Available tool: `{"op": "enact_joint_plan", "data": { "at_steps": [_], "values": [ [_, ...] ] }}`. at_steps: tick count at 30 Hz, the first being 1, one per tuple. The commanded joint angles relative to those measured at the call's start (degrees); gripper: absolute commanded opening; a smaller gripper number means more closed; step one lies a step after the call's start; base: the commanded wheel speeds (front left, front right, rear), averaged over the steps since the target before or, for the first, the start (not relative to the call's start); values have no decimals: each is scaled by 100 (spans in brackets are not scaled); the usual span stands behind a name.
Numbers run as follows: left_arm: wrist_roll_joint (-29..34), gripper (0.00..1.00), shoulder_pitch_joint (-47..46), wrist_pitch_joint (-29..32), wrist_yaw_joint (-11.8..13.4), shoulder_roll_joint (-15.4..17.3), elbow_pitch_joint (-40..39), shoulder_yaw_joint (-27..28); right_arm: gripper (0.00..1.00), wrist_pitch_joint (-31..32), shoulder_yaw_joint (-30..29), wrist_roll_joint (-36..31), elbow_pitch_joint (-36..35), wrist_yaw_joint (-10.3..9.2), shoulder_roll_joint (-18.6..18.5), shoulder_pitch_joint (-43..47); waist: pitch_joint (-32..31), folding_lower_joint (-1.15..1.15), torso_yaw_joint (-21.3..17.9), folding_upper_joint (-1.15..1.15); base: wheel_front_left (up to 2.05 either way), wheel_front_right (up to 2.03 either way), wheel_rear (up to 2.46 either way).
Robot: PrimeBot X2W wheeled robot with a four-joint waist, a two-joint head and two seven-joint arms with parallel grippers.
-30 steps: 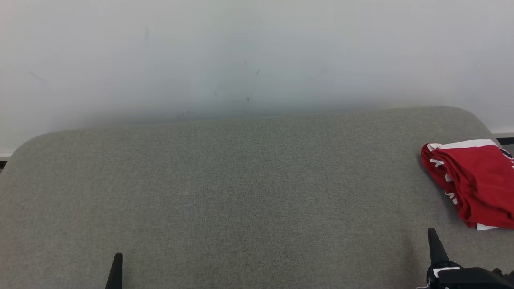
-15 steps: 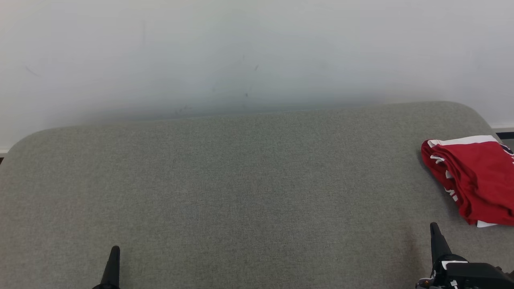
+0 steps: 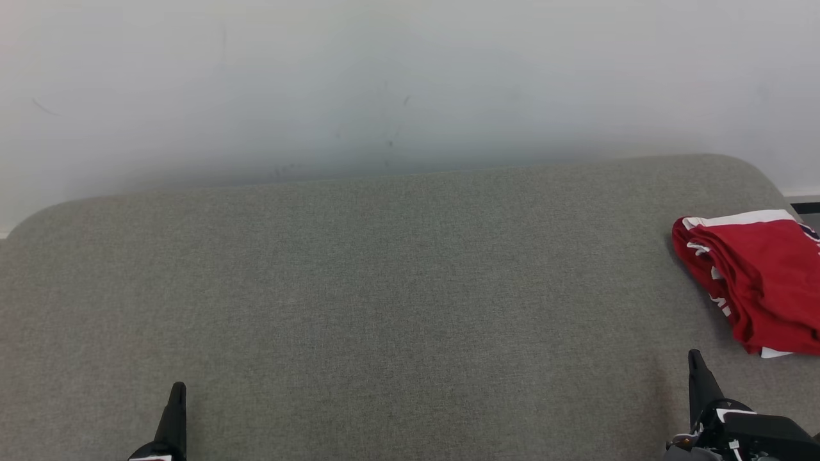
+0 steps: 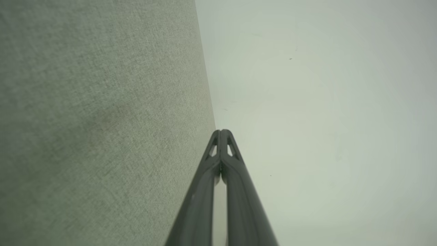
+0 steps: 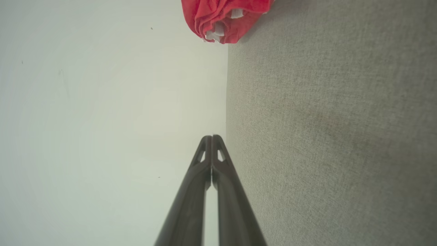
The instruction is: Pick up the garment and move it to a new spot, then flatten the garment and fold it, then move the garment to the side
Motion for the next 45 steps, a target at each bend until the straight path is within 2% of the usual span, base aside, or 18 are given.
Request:
{"op": "enact_joint_plan", "data": {
  "at_steps": [1, 18, 45],
  "values": [
    [-107, 0, -75, 48, -26, 17, 32, 31, 0, 36, -31, 119, 14, 2, 19, -95, 9, 0, -3, 0, 0, 0, 0],
    [-725, 0, -261, 227, -81, 1, 184, 141, 0, 210, -201, 705, 118, 2, 75, -204, 109, 0, -30, 0, 0, 0, 0],
    [-643, 0, -234, 247, -80, -23, 180, 163, 0, 226, -235, 637, 115, 2, 95, -207, 109, 0, -30, 0, 0, 0, 0]
  ]
}}
